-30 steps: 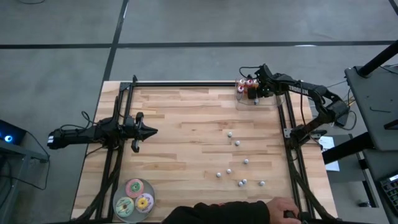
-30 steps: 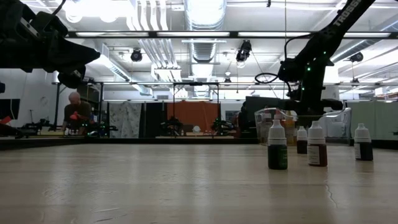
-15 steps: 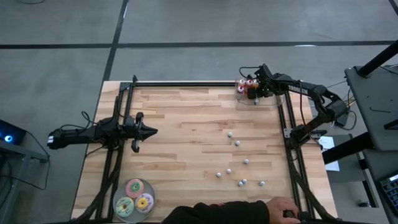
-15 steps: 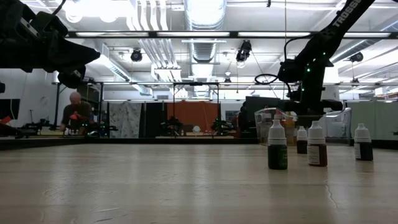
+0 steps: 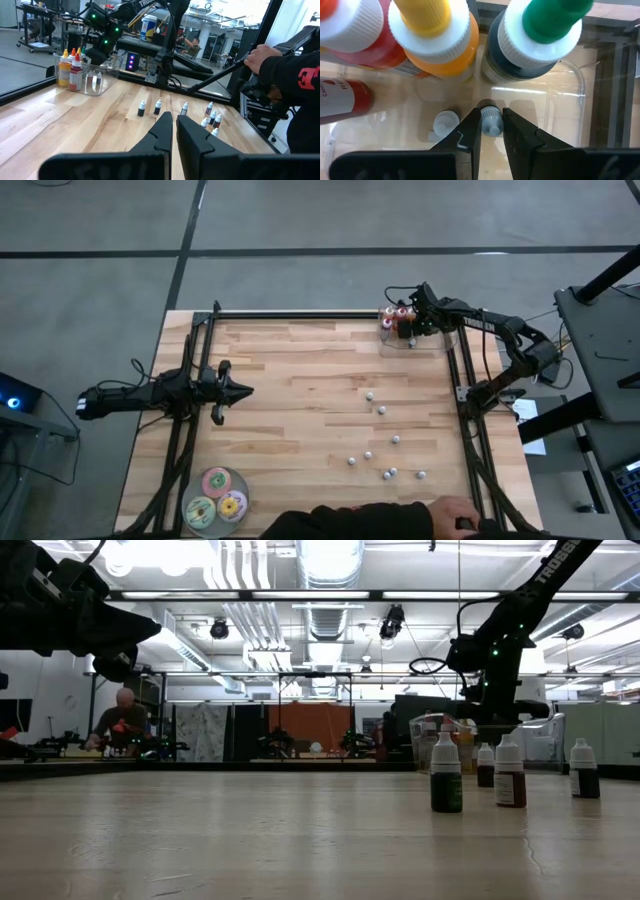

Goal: Pick & Place food coloring
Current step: Put the small blue food coloring bottle into the bin

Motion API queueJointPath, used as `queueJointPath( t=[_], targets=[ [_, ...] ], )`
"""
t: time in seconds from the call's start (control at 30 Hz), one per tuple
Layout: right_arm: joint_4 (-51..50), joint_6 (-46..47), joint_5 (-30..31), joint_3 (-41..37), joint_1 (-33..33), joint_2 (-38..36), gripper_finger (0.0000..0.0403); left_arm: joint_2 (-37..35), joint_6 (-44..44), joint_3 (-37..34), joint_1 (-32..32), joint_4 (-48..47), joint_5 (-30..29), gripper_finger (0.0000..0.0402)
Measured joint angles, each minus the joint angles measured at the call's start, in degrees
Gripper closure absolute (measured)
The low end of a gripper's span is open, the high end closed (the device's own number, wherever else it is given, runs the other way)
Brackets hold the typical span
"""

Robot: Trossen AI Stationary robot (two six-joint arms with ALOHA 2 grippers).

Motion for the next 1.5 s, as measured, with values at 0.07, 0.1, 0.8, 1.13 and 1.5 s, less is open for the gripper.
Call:
queueJointPath(
  t=[0.07,0.1,0.8,1.13,1.5],
  targets=[
    [0.03,-0.01,-0.02,0.0,0.0,0.0,0.0344,0.0,-0.01,0.01,0.0,-0.01,0.0,0.0402],
    [0.05,-0.01,-0.02,0.0,0.0,0.0,0.0344,0.0,0.0,0.01,0.0,0.0,0.0,0.0402],
    [0.09,-0.37,-0.04,-0.15,-0.15,0.0,0.0332,0.0,0.0,0.01,0.0,-0.01,0.0,0.0402],
    [0.17,-0.42,-0.04,-0.17,-0.13,0.0,0.0293,0.0,0.0,0.0,0.0,-0.02,0.0,0.0402],
    [0.2,-0.49,-0.1,-0.17,-0.09,-0.17,0.0286,0.0,-0.02,0.0,0.0,0.0,0.0,0.0402]
  ],
)
